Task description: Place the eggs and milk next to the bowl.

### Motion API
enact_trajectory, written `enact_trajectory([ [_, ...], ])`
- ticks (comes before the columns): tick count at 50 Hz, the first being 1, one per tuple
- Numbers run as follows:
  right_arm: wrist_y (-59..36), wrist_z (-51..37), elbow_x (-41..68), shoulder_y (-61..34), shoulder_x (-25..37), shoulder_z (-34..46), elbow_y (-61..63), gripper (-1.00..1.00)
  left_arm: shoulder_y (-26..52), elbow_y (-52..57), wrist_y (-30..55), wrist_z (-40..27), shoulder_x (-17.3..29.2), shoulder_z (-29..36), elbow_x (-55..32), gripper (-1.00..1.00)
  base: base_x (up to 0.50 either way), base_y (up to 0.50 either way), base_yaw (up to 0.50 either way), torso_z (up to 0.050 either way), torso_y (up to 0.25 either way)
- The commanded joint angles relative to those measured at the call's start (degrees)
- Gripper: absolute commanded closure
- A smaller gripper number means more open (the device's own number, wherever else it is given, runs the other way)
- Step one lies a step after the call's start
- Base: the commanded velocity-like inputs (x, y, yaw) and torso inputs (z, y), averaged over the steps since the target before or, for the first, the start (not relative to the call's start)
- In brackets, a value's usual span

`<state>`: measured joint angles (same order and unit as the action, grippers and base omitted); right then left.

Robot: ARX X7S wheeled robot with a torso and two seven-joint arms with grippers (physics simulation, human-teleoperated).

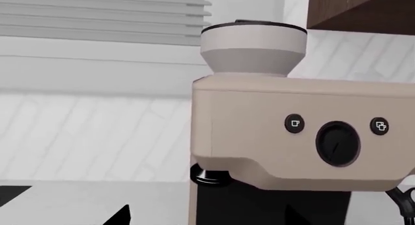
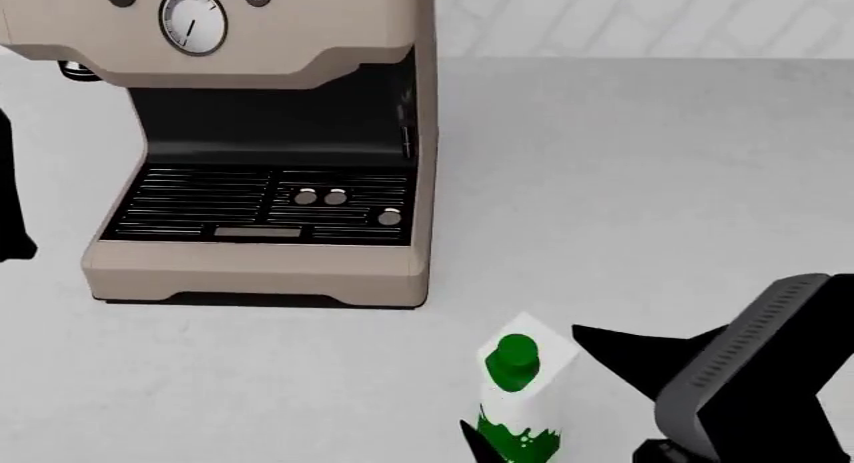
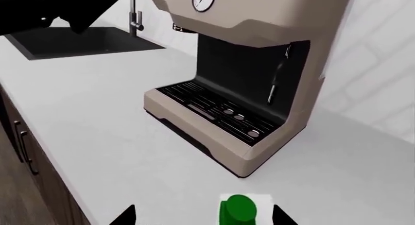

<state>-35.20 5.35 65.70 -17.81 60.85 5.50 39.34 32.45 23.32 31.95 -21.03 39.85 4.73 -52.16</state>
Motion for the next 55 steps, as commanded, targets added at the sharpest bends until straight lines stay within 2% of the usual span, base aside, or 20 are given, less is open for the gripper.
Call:
enact_trajectory([
  [1, -0.7, 0.6, -1.6, -1.5, -1.2, 1.8, -2.2, -1.00, -0.9, -0.2, -0.7, 0.4, 0.1, -0.1, 0.4, -1.00, 0.00, 0.00, 0.00, 0.000, 0.000],
  [17, -1.0, 1.8, -3.3, -2.7, -2.1, 3.1, -5.3, -1.00, -1.4, -0.4, -1.2, 0.6, 0.1, 0.1, 0.9, -1.00, 0.00, 0.00, 0.00, 0.000, 0.000],
  [33, -1.3, 4.7, -7.5, -6.5, -6.0, 7.4, -10.7, -1.00, -2.0, -1.4, -2.1, 1.3, 0.4, -0.1, 1.5, -1.00, 0.00, 0.00, 0.00, 0.000, 0.000],
  [55, -0.2, 5.9, -9.8, -6.4, -8.0, 9.3, -13.8, -1.00, -2.3, -1.1, -2.2, 1.1, 0.6, -0.1, 1.5, -1.00, 0.00, 0.00, 0.00, 0.000, 0.000],
])
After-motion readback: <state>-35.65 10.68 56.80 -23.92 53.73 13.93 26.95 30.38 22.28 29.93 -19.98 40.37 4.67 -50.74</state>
